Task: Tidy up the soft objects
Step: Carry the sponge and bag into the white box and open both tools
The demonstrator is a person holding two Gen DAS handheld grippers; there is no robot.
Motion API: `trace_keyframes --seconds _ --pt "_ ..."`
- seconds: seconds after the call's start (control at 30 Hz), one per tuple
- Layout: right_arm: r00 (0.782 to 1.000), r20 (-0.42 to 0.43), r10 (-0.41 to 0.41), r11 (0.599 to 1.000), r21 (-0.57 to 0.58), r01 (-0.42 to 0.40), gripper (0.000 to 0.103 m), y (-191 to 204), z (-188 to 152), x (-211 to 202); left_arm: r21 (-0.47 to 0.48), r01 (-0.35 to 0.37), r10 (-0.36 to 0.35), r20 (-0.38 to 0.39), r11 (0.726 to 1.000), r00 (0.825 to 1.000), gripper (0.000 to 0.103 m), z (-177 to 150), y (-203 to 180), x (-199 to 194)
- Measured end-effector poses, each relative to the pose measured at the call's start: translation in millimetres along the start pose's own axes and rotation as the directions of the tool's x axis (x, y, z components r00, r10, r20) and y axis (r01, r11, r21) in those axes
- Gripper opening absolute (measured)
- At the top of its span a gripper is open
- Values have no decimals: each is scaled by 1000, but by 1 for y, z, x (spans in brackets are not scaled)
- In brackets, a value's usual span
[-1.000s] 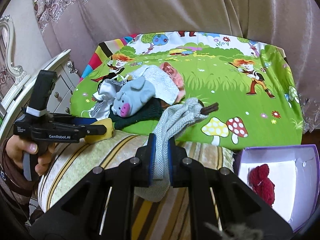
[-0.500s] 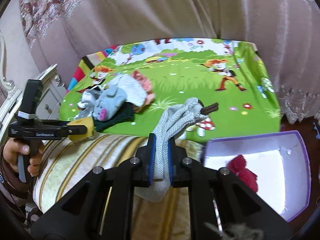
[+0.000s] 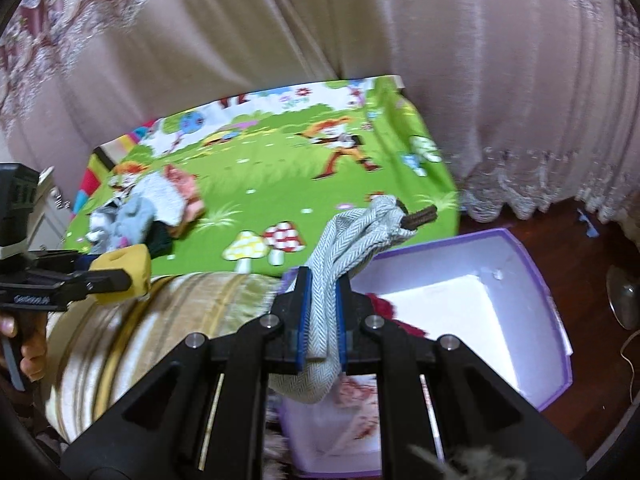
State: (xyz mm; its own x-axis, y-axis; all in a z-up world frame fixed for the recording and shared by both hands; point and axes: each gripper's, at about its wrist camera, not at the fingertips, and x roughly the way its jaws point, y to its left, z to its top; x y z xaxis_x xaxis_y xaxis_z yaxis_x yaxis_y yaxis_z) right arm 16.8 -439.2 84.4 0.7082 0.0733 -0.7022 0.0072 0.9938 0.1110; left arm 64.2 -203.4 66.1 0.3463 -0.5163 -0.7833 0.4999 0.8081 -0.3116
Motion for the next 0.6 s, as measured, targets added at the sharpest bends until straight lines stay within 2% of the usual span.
trace_keyframes --seconds 0.3,0.53,0.6 --pt "996 -10 -87 993 76 87 14 -49 -13 -6 142 77 -67 -76 987 995 56 3 -76 38" --pt "985 -10 -173 980 98 173 15 -74 -20 -11 212 130 -101 -146 969 984 56 -6 -120 66" --pt "981 -6 -192 976 100 192 15 -79 -21 -13 228 156 -121 -162 961 979 60 -8 -132 74"
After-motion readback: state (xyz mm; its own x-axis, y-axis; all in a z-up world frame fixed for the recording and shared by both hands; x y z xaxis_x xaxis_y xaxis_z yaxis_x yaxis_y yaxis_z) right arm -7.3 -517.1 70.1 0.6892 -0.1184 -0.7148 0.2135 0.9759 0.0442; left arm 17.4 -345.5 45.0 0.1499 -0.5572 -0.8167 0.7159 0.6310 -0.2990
